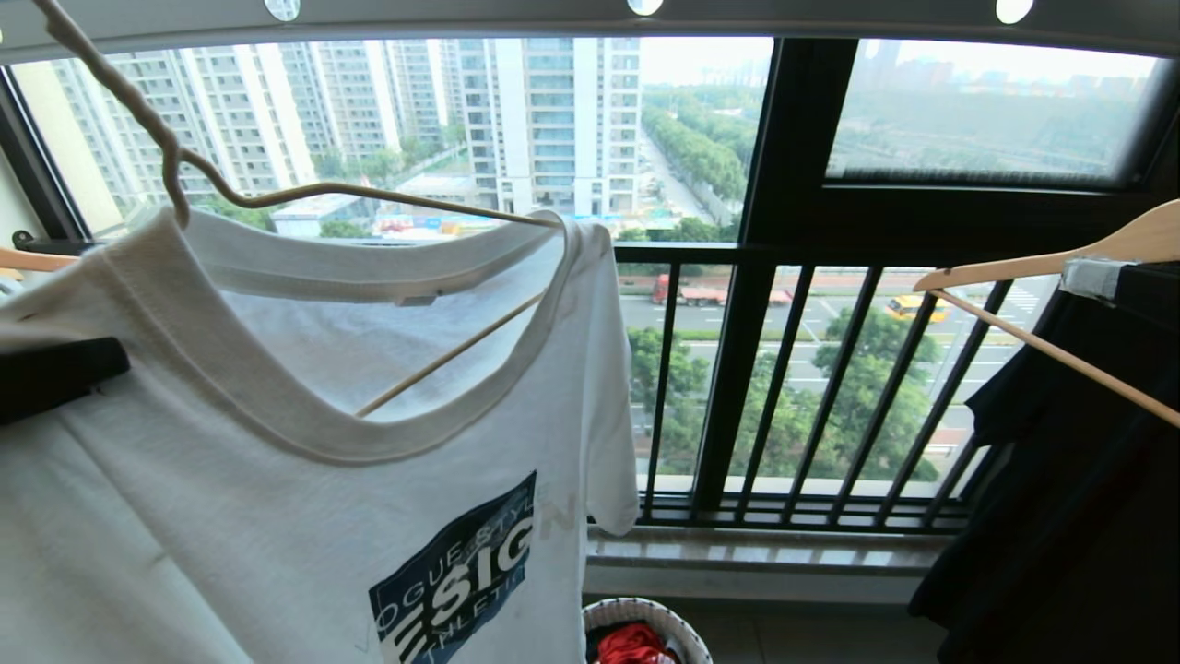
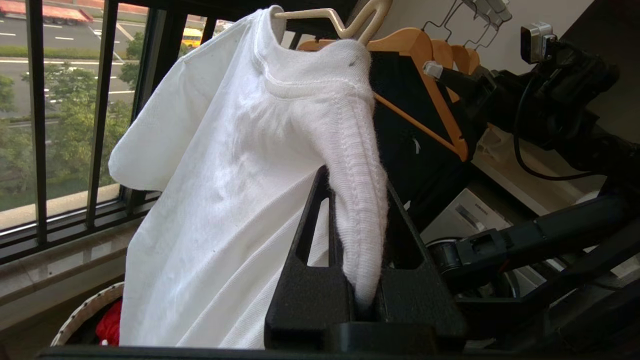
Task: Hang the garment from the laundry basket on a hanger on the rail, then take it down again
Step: Hang the clothes rack on the clothesline
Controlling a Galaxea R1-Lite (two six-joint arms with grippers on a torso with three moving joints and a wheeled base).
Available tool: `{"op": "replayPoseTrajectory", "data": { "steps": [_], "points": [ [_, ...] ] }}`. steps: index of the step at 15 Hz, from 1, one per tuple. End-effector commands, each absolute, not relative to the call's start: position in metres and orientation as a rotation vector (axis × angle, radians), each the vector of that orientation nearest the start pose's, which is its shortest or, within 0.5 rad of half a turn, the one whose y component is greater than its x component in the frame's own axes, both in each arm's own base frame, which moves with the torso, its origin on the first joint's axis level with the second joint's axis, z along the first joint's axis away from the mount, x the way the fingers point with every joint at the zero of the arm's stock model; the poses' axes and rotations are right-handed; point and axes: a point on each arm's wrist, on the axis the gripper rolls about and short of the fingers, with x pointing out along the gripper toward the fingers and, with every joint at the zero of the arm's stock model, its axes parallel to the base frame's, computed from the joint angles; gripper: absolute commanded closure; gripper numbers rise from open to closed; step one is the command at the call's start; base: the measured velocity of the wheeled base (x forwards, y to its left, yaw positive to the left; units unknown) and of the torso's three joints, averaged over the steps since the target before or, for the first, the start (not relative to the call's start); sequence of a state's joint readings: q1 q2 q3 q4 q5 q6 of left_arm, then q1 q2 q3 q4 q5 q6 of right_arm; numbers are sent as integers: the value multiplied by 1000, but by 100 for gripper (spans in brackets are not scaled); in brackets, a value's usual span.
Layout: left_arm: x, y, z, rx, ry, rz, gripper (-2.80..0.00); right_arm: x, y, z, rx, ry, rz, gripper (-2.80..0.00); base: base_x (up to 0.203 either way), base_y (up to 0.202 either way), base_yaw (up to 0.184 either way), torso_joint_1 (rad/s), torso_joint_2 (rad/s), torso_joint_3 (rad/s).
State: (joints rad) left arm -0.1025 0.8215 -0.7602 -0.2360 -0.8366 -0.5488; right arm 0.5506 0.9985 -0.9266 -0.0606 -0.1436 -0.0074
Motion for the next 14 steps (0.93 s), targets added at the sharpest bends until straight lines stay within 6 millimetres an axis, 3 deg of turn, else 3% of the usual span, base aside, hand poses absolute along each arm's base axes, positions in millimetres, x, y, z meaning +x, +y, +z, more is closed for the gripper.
{"op": "replayPoseTrajectory", "data": {
  "steps": [1,6,14],
  "points": [
    [85,-28,302,-449,137,-975,0,104,60,314,-11,9,407,0,0,0,0,0,0,0],
    [124,-46,310,-406,191,-1064,0,104,60,314,-10,10,407,0,0,0,0,0,0,0],
    [152,-77,321,-392,211,-1107,0,106,61,312,-13,18,408,0,0,0,0,0,0,0]
  ]
}}
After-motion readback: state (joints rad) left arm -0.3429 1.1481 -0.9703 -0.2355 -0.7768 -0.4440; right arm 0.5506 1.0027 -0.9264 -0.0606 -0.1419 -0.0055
